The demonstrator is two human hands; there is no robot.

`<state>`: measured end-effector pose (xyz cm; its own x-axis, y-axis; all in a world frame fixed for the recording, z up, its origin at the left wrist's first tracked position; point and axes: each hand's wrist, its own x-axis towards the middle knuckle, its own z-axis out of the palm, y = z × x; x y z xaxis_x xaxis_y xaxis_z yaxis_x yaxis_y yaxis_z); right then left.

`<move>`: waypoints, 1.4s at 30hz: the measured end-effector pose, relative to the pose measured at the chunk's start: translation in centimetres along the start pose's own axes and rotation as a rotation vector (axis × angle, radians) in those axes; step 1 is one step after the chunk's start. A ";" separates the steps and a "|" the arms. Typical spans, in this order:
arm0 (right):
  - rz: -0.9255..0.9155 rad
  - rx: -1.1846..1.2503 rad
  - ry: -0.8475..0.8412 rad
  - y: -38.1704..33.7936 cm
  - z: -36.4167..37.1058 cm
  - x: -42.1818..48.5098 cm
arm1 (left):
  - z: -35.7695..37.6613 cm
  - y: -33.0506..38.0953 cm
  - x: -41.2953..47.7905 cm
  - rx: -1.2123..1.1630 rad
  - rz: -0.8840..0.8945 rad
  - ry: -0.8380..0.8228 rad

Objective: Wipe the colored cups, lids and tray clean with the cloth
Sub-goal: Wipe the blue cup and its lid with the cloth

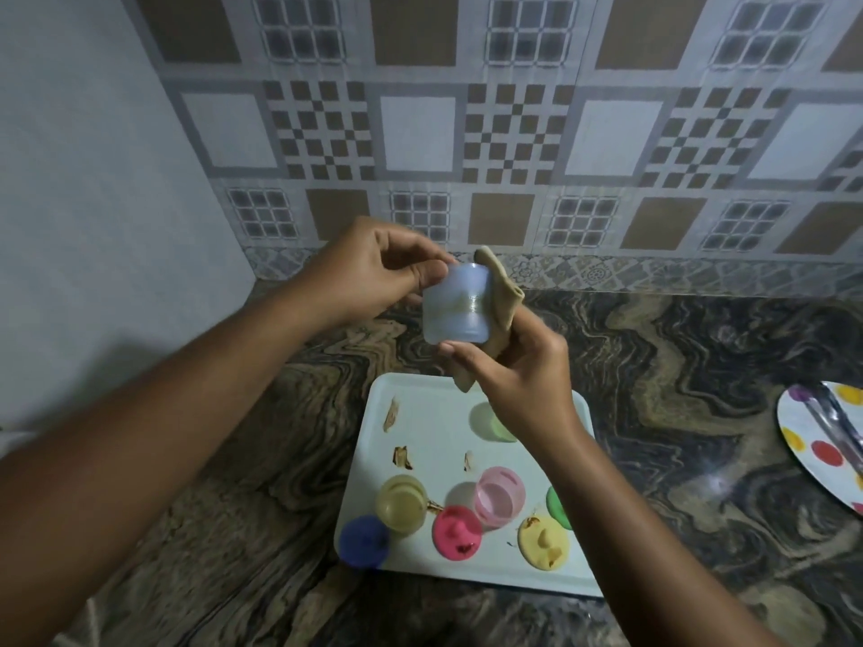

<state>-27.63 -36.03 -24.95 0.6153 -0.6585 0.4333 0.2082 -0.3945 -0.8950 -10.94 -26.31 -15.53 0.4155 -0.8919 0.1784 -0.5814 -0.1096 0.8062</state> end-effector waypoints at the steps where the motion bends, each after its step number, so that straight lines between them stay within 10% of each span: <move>1: 0.011 0.004 -0.013 -0.1 0.0 -0.1 | 0.2 0.2 0.0 -0.020 -0.004 -0.002; 11: -0.062 0.050 0.037 -0.2 -0.5 -0.3 | 0.6 1.3 -1.0 -0.169 -0.026 0.027; 18: -0.286 -0.360 0.122 0.6 0.4 -1.0 | 1.4 2.4 -1.7 0.204 0.139 0.134; 36: -0.247 -0.257 0.261 0.0 0.0 -0.6 | 1.0 2.6 -1.8 -0.163 -0.006 0.045; 42: -0.288 -0.313 0.202 -0.4 0.3 -0.3 | 0.5 3.5 -1.5 0.134 0.092 0.121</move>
<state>-27.66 -35.47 -24.79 0.3993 -0.5934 0.6989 0.0898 -0.7333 -0.6740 -13.95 -25.61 -13.30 0.4322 -0.8428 0.3208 -0.7053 -0.0942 0.7026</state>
